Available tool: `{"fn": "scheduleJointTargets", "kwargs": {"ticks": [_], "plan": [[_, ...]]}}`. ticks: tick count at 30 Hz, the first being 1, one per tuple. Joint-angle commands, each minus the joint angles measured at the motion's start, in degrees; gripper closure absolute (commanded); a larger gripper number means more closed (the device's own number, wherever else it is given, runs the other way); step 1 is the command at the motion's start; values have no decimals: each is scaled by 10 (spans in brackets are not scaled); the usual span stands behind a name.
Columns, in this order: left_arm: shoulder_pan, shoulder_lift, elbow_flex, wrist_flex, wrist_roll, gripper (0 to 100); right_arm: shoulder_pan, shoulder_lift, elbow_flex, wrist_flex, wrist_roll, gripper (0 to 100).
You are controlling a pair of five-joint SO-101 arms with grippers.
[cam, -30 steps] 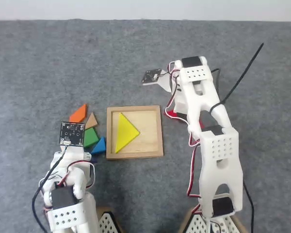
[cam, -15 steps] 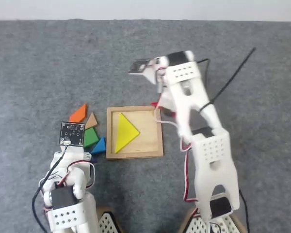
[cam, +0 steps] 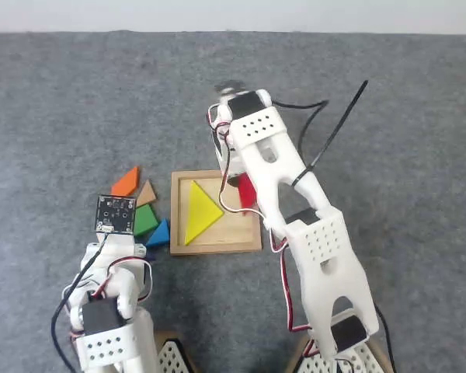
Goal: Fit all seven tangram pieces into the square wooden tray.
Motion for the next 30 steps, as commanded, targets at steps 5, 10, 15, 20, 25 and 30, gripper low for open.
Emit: {"fn": "scheduleJointTargets", "kwargs": {"ticks": [5, 10, 15, 20, 25, 30], "plan": [[4, -11, -5, 4, 4, 985, -20, -11, -39, -18, -359, 818], [4, -11, -5, 4, 4, 985, -33, -7, -93, -18, -417, 818], [4, -11, -5, 4, 4, 985, -57, -7, -117, -21, -422, 818], [4, -11, -5, 4, 4, 985, -83, -4, -119, -20, -425, 817], [4, -11, -5, 4, 4, 985, -81, -6, -119, -16, -492, 817], [4, -11, -5, 4, 4, 985, -105, -5, -117, -16, -476, 817]]}}
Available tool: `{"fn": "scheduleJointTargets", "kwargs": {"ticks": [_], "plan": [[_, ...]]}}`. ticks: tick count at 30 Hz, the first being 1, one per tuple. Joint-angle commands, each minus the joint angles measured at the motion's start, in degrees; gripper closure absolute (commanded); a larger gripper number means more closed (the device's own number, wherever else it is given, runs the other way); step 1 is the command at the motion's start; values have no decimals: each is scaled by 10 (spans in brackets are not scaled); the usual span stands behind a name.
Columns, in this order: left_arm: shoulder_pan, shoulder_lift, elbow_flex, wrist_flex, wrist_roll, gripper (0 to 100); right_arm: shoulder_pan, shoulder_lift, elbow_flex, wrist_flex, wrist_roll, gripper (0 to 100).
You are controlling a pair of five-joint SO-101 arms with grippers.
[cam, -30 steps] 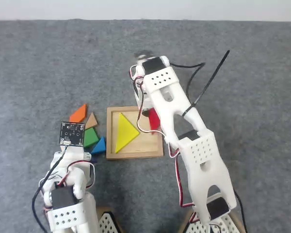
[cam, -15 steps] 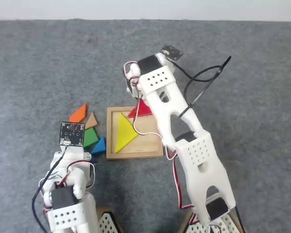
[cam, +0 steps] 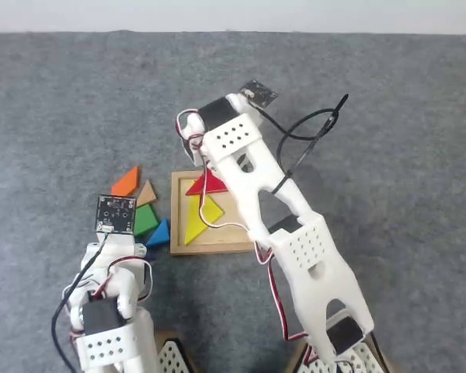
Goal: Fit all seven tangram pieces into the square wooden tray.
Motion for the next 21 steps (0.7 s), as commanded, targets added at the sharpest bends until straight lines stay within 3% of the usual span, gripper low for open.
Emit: {"fn": "scheduleJointTargets", "kwargs": {"ticks": [1, 4, 8, 11, 16, 21], "plan": [[4, -11, -5, 4, 4, 985, -31, -15, -31, -4, -8, 817], [4, -11, -5, 4, 4, 985, -35, -9, -31, -4, -67, 810], [4, -11, -5, 4, 4, 985, -10, 5, -32, -3, -123, 708], [4, -11, -5, 4, 4, 985, 8, 16, -31, -3, -156, 686], [4, -11, -5, 4, 4, 985, 11, 28, -33, -6, -180, 690], [4, -11, -5, 4, 4, 985, 11, 26, -43, -3, -141, 689]]}}
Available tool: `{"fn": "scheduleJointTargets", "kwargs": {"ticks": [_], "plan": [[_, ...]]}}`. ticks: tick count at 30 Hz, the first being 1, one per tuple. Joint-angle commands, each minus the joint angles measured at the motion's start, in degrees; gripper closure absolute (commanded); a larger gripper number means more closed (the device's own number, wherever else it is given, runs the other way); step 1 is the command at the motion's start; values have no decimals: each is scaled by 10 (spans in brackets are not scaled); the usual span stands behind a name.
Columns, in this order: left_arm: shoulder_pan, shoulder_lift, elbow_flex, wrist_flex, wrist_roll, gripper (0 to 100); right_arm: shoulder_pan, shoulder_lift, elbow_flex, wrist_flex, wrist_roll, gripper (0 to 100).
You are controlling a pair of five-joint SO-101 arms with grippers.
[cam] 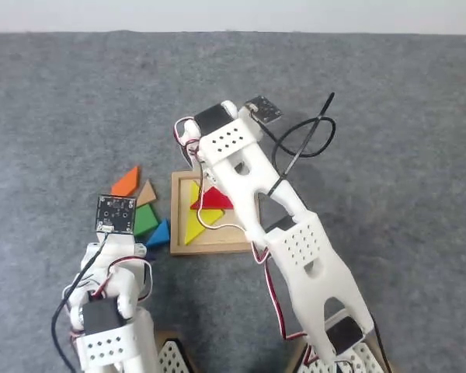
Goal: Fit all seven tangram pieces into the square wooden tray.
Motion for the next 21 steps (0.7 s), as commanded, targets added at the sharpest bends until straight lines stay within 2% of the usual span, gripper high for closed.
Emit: {"fn": "scheduleJointTargets", "kwargs": {"ticks": [1, 4, 7, 15, 18, 21], "plan": [[4, -11, -5, 4, 4, 985, 7, -19, -55, 5, -19, 688], [4, -11, -5, 4, 4, 985, 8, -35, -111, 37, 18, 688], [4, -11, -5, 4, 4, 985, 15, -60, -145, 40, 88, 688], [4, -11, -5, 4, 4, 985, 90, -201, -147, 41, 257, 691], [4, -11, -5, 4, 4, 985, 118, -275, -119, 43, 343, 691], [4, -11, -5, 4, 4, 985, 139, -356, -13, 42, 476, 692]]}}
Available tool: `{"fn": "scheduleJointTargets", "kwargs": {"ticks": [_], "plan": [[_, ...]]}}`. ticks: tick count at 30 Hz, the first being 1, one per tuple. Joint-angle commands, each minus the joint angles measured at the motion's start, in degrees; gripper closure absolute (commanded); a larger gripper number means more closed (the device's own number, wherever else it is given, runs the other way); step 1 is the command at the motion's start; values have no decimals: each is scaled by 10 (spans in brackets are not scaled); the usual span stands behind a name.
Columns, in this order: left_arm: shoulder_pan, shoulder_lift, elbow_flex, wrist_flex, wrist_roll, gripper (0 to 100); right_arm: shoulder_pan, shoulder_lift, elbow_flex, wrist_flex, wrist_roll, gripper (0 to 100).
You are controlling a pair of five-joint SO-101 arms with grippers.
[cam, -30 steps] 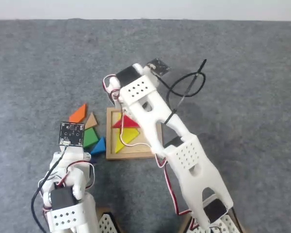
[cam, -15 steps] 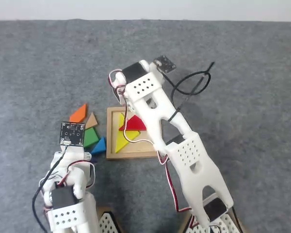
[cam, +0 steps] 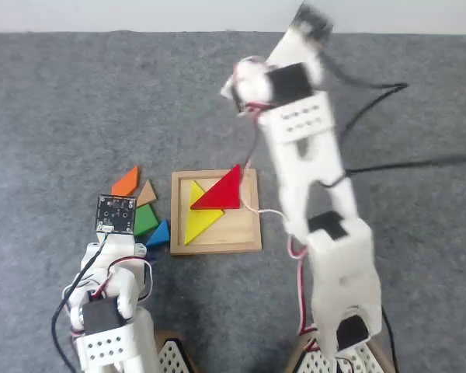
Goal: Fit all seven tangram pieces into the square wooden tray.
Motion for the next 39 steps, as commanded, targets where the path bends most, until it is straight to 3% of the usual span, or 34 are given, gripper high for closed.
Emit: {"fn": "scheduleJointTargets", "kwargs": {"ticks": [1, 5, 9, 14, 20, 26, 30, 39], "plan": [[4, -11, -5, 4, 4, 985, 22, -136, 117, 24, 174, 692], [4, -11, -5, 4, 4, 985, 55, -255, 316, 23, 375, 692], [5, -11, -5, 4, 4, 985, 124, -367, 518, -21, 415, 692], [6, -11, -5, 17, 4, 985, 205, -484, 840, -224, 472, 692], [-4, -12, -5, 11, -3, 985, 198, -558, 1124, -473, 475, 692], [-55, -12, -15, -136, -166, 986, 166, -541, 1172, -525, 474, 692], [-44, -11, -38, -169, -137, 985, 179, -521, 1172, -525, 467, 692], [28, 10, -148, -72, -90, 984, 196, -522, 1178, -534, 466, 692]]}}
